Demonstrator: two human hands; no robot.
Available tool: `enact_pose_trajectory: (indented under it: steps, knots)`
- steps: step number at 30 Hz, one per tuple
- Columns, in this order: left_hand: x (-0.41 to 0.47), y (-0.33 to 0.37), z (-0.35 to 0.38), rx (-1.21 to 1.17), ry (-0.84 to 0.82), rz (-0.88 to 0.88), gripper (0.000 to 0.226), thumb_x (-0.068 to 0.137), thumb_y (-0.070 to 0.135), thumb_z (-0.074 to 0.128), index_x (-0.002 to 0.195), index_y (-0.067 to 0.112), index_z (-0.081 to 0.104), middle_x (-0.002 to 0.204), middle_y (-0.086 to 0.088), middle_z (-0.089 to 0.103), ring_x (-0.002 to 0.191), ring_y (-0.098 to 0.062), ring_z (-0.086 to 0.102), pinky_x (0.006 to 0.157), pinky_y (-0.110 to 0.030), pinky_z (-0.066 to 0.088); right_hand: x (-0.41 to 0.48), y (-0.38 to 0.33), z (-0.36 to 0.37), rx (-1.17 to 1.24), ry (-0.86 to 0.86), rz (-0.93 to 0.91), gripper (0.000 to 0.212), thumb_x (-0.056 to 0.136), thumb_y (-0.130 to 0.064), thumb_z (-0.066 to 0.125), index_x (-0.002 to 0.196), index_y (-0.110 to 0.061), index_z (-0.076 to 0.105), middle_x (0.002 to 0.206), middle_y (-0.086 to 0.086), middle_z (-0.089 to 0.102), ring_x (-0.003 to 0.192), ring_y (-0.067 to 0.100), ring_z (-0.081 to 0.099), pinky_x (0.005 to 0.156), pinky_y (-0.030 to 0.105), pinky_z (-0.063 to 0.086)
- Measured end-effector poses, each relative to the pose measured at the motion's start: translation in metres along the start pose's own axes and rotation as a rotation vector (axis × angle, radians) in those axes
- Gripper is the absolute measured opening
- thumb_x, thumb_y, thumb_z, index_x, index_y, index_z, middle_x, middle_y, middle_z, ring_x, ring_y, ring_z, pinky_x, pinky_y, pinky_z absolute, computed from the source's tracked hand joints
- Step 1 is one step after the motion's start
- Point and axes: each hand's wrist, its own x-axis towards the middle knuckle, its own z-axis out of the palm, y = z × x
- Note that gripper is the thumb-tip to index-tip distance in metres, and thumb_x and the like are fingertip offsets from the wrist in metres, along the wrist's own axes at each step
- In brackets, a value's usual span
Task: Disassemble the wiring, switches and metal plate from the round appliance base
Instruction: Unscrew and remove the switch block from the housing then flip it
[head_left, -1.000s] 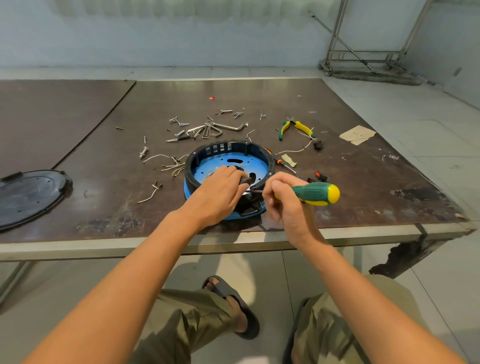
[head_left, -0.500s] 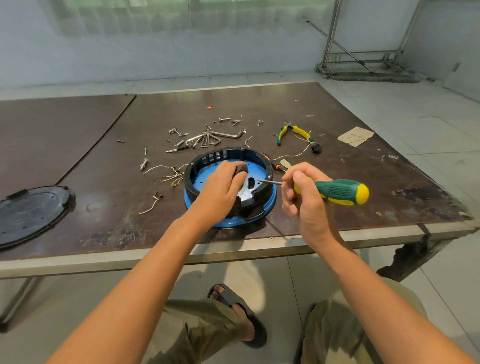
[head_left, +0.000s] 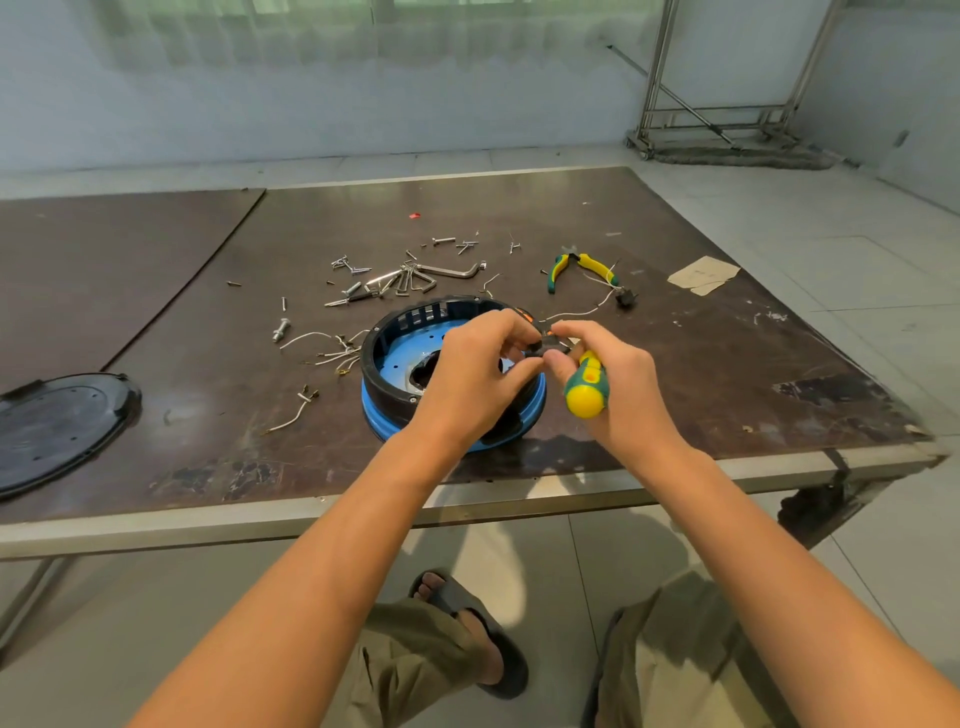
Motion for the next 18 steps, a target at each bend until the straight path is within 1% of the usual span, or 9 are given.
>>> enact_pose_trajectory:
  steps: [2, 4, 6, 8, 11, 12, 14, 16, 18]
  knots:
    - [-0.001, 0.0, 0.003, -0.021, -0.004, 0.003, 0.02, 0.083, 0.011, 0.077, 0.101, 0.01, 0.068, 0.093, 0.001, 0.066, 0.084, -0.009, 0.063, 0.078, -0.021, 0.053, 0.001, 0.005, -0.003, 0.019, -0.04, 0.041, 0.032, 0.098, -0.018, 0.069, 0.128, -0.007, 0.064, 0.089, 0.012, 0.067, 0.08, 0.022, 0.067, 0.072, 0.04, 0.058]
    - [0.0, 0.0, 0.006, -0.047, -0.024, -0.004, 0.02, 0.083, 0.011, 0.077, 0.101, 0.01, 0.069, 0.094, -0.002, 0.067, 0.085, -0.011, 0.064, 0.08, -0.028, 0.056, 0.001, 0.012, -0.005, -0.011, -0.054, 0.029, 0.03, 0.097, -0.017, 0.07, 0.125, -0.008, 0.064, 0.085, 0.009, 0.066, 0.077, 0.021, 0.066, 0.069, 0.034, 0.055]
    - [0.001, -0.003, 0.008, -0.043, -0.08, 0.0, 0.023, 0.086, 0.019, 0.075, 0.107, 0.011, 0.068, 0.099, -0.001, 0.067, 0.09, -0.01, 0.063, 0.083, -0.029, 0.055, 0.002, 0.02, -0.008, -0.041, -0.061, 0.025, 0.029, 0.097, -0.018, 0.07, 0.124, -0.009, 0.064, 0.084, 0.006, 0.065, 0.076, 0.021, 0.065, 0.067, 0.028, 0.052]
    - [0.002, -0.007, 0.011, 0.041, -0.17, -0.016, 0.036, 0.089, 0.034, 0.07, 0.12, 0.016, 0.063, 0.112, 0.001, 0.066, 0.103, -0.01, 0.06, 0.089, -0.032, 0.052, 0.004, 0.031, -0.008, -0.093, -0.065, 0.052, 0.029, 0.098, -0.019, 0.07, 0.125, -0.01, 0.064, 0.086, 0.006, 0.065, 0.077, 0.021, 0.064, 0.067, 0.027, 0.05]
    - [0.001, -0.016, 0.019, 0.33, -0.324, -0.22, 0.06, 0.091, 0.047, 0.062, 0.14, 0.019, 0.042, 0.135, -0.002, 0.053, 0.123, -0.02, 0.05, 0.097, -0.042, 0.049, 0.011, 0.05, -0.006, -0.245, -0.105, 0.108, 0.033, 0.098, -0.016, 0.07, 0.129, -0.01, 0.064, 0.099, 0.003, 0.063, 0.093, 0.022, 0.064, 0.073, 0.019, 0.044]
    - [-0.001, -0.02, 0.022, 0.442, -0.362, -0.269, 0.06, 0.092, 0.049, 0.059, 0.14, 0.018, 0.04, 0.135, -0.005, 0.051, 0.122, -0.022, 0.05, 0.093, -0.043, 0.049, 0.013, 0.056, -0.005, -0.297, -0.136, 0.128, 0.034, 0.098, -0.015, 0.069, 0.131, -0.01, 0.064, 0.106, 0.005, 0.062, 0.101, 0.023, 0.063, 0.079, 0.02, 0.044]
    - [-0.004, -0.025, 0.025, 0.595, -0.402, -0.286, 0.046, 0.095, 0.05, 0.053, 0.126, 0.017, 0.048, 0.12, -0.006, 0.055, 0.105, -0.022, 0.053, 0.078, -0.038, 0.048, 0.016, 0.066, -0.004, -0.379, -0.199, 0.179, 0.039, 0.099, -0.016, 0.068, 0.137, -0.012, 0.061, 0.121, 0.012, 0.062, 0.114, 0.027, 0.06, 0.091, 0.029, 0.047]
    - [-0.005, -0.028, 0.025, 0.638, -0.414, -0.276, 0.036, 0.097, 0.051, 0.048, 0.112, 0.018, 0.055, 0.102, -0.002, 0.056, 0.088, -0.019, 0.051, 0.068, -0.035, 0.043, 0.018, 0.073, -0.003, -0.41, -0.234, 0.231, 0.045, 0.098, -0.016, 0.068, 0.142, -0.015, 0.057, 0.127, 0.014, 0.059, 0.119, 0.029, 0.058, 0.098, 0.036, 0.047]
    - [-0.005, -0.028, 0.026, 0.635, -0.422, -0.281, 0.034, 0.098, 0.05, 0.047, 0.106, 0.018, 0.057, 0.092, 0.0, 0.052, 0.082, -0.018, 0.052, 0.067, -0.035, 0.045, 0.018, 0.076, -0.004, -0.424, -0.246, 0.256, 0.051, 0.096, -0.012, 0.071, 0.144, -0.019, 0.056, 0.129, 0.013, 0.057, 0.12, 0.03, 0.057, 0.098, 0.037, 0.048]
